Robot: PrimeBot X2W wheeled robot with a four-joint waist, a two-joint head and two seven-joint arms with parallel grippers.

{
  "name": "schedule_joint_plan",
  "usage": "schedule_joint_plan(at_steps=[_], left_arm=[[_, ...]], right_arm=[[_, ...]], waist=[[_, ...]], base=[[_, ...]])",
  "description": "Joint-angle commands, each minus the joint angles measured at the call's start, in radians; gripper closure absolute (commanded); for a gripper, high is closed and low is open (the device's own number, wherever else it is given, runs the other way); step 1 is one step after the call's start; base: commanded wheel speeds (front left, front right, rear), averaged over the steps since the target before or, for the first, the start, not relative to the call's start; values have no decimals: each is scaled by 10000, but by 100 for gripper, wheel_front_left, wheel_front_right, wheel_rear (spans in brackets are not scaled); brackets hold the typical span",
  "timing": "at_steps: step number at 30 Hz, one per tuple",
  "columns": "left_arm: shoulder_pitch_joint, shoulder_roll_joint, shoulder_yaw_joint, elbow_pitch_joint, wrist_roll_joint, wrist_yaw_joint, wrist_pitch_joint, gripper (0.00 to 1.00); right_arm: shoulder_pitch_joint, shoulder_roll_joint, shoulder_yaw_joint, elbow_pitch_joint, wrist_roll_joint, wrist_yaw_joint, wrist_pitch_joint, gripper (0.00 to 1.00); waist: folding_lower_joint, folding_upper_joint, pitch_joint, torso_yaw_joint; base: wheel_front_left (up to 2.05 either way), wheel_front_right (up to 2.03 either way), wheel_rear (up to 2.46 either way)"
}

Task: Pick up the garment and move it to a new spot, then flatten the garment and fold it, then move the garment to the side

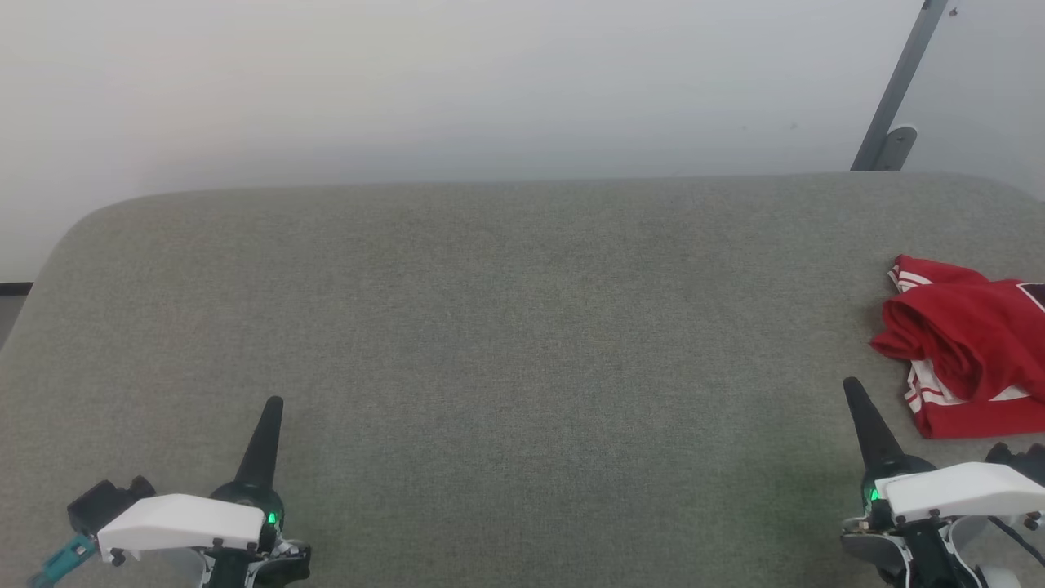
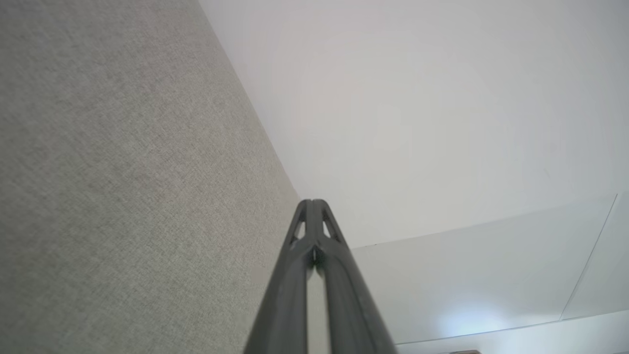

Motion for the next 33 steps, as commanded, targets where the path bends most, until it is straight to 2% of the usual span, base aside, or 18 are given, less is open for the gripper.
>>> schedule_joint_plan(at_steps=[1,33], left_arm=[[-259,-10,87,-116,-176,-18,70,100],[-423,-521,367,-261,-2061,-25,744,100]], right_arm=[[-192,16,-29,-113,258,3,89,100],[-249,200,-79,-267,2670,4,510,100]], waist=[[-1,-1,2,3],[-1,-1,42,59]], base=[[0,0,0],[0,0,0]])
